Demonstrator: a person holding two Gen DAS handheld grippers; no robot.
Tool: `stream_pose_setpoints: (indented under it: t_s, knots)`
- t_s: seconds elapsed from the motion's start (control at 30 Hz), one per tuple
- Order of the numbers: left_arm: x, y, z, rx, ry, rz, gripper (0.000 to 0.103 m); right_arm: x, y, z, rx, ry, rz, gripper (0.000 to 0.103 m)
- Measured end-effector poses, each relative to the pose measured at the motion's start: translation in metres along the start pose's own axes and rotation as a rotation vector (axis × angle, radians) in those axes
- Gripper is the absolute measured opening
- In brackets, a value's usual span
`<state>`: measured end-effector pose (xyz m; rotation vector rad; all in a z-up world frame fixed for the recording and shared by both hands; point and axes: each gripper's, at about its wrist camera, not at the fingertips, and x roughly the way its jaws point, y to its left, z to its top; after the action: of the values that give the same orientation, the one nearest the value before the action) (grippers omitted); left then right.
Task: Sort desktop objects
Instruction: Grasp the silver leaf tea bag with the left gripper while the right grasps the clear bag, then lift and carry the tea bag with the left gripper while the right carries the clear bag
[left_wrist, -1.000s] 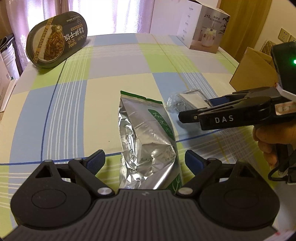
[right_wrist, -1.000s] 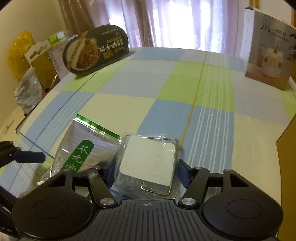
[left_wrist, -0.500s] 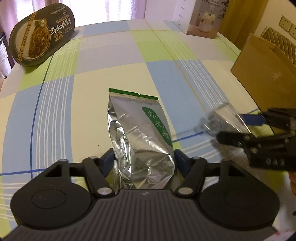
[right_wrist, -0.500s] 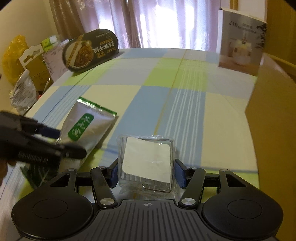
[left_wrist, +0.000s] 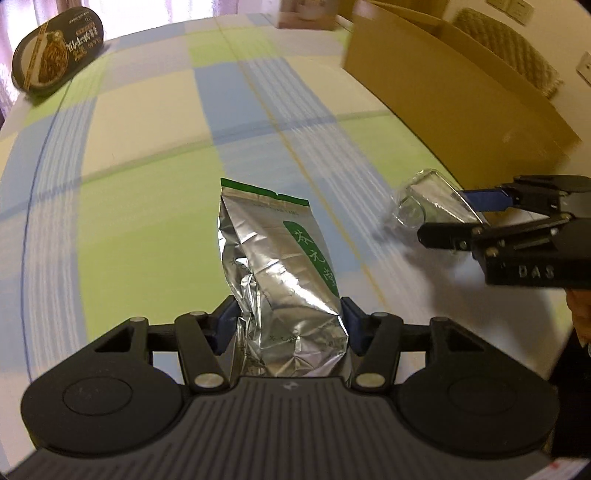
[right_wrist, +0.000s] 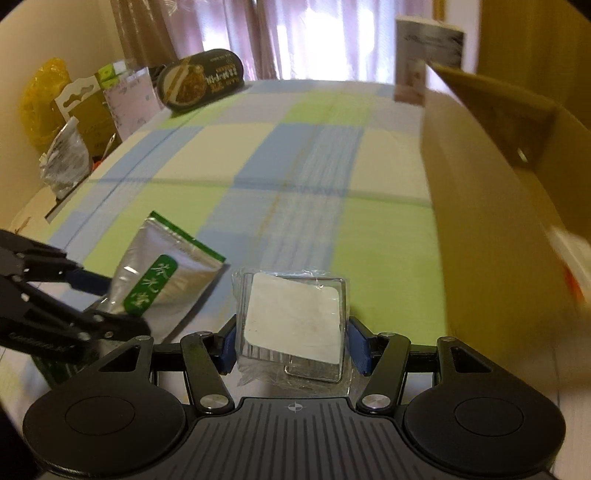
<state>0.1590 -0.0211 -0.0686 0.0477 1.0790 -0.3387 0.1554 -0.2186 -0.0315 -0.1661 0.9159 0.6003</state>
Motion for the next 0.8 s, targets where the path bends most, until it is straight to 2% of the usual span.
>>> stream_pose_setpoints:
  t_s: [0.17, 0.33, 0.63, 0.8]
  knots:
    - [-0.011, -0.027, -0.029, -0.016, 0.02, -0.016, 0.057, -0.023, 0.004, -0.039, -0.059, 0.024, -0.014, 0.055]
    - [-0.01, -0.039, -0.034, 0.027, 0.066, 0.011, 0.064, -0.031, 0.007, -0.064, -0.096, 0.021, -0.018, 0.056]
    - [0.009, -0.046, -0.029, 0.074, 0.126, 0.067, 0.075, -0.028, 0.009, -0.072, -0.11, 0.008, -0.017, 0.059]
    - [0.01, -0.053, -0.027, 0.103, 0.129, 0.088, 0.075, -0.027, 0.008, -0.076, -0.115, 0.007, -0.025, 0.064]
